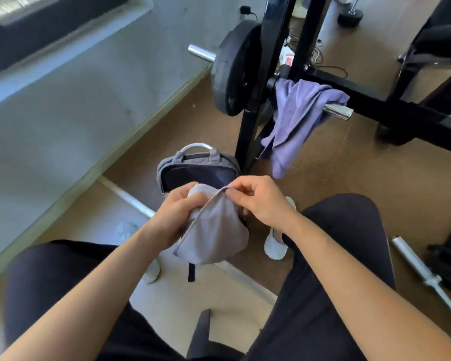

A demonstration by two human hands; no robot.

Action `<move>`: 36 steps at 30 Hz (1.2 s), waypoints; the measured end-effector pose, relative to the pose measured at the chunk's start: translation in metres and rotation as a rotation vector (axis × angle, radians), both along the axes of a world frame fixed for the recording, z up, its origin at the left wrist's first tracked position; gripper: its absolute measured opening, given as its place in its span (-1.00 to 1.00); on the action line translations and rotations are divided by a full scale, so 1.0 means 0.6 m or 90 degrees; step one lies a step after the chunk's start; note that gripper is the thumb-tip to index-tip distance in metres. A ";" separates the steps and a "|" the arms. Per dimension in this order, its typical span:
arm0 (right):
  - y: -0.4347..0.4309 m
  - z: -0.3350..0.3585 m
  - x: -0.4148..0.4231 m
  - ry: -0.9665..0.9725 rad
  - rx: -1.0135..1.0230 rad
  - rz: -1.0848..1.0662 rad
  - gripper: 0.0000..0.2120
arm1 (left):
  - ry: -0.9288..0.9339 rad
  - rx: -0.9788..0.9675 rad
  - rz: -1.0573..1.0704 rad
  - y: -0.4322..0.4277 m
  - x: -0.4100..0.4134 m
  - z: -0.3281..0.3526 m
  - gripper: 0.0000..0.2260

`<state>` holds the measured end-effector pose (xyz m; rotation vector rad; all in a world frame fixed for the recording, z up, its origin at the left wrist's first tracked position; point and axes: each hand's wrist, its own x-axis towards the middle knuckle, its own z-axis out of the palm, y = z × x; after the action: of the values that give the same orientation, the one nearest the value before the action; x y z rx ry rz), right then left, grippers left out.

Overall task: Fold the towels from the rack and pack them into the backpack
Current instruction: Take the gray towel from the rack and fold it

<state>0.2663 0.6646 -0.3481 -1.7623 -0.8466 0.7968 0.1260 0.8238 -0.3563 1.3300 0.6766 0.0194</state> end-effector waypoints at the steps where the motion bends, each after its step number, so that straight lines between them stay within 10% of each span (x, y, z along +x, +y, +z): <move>1: 0.000 -0.002 -0.011 -0.015 -0.002 -0.004 -0.88 | 0.013 0.009 0.008 -0.004 -0.019 -0.005 -0.74; 15: 0.009 -0.040 -0.125 0.096 0.033 -0.028 -0.78 | 0.182 0.422 0.033 -0.028 -0.154 -0.115 -0.64; 20: 0.008 -0.039 -0.145 0.053 0.028 0.072 -0.83 | -0.002 0.079 -0.132 -0.049 -0.163 -0.099 -0.65; 29: -0.004 -0.040 -0.113 0.023 0.115 -0.102 -0.81 | -0.052 0.219 -0.002 -0.044 -0.159 -0.099 -0.78; 36: 0.010 -0.011 -0.066 -0.059 0.128 -0.176 -0.75 | 0.002 0.272 -0.161 -0.003 -0.168 -0.100 -0.45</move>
<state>0.2269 0.6706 -0.3549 -1.6985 -0.6967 0.4365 0.0253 0.8221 -0.4161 1.8207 0.5178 -0.0456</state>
